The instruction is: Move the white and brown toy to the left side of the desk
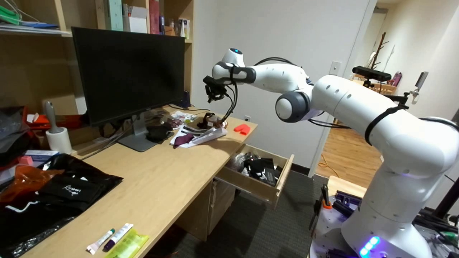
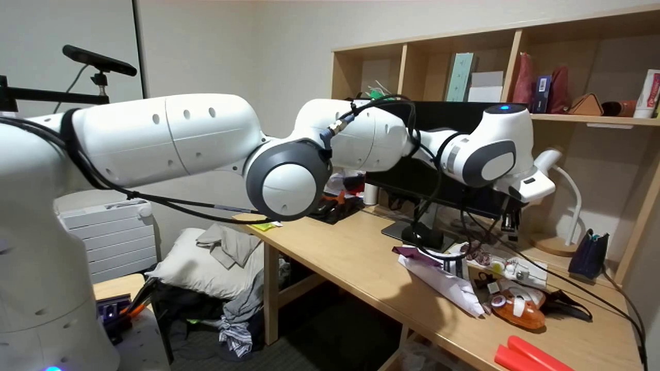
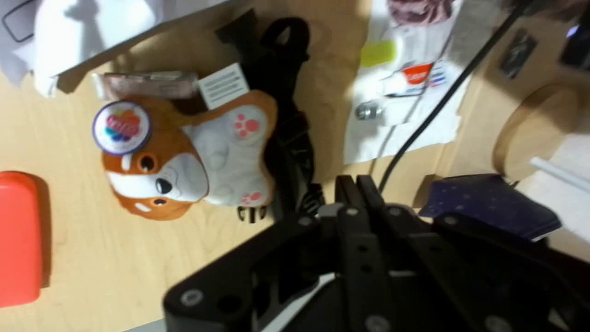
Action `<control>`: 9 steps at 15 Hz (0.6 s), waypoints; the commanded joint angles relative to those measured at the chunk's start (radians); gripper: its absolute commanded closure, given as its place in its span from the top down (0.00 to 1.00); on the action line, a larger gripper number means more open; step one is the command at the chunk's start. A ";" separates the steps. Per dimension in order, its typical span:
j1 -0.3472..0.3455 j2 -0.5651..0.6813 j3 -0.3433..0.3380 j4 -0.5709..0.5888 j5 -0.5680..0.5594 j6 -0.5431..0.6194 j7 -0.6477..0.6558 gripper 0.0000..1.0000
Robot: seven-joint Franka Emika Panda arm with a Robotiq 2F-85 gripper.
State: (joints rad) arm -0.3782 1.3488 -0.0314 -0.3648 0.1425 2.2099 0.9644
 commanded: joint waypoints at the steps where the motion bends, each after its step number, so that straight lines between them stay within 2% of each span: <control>1: 0.023 -0.050 0.082 -0.005 0.044 -0.006 -0.172 0.09; 2: 0.031 -0.054 0.089 -0.007 0.046 0.002 -0.194 0.34; 3: 0.040 -0.060 0.074 -0.016 0.033 0.003 -0.174 0.35; 6: 0.046 -0.053 0.024 -0.035 0.005 0.014 -0.090 0.52; 9: 0.037 0.001 -0.034 0.016 -0.017 -0.025 -0.001 0.73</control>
State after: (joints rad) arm -0.3314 1.3151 -0.0235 -0.3775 0.1500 2.2082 0.8797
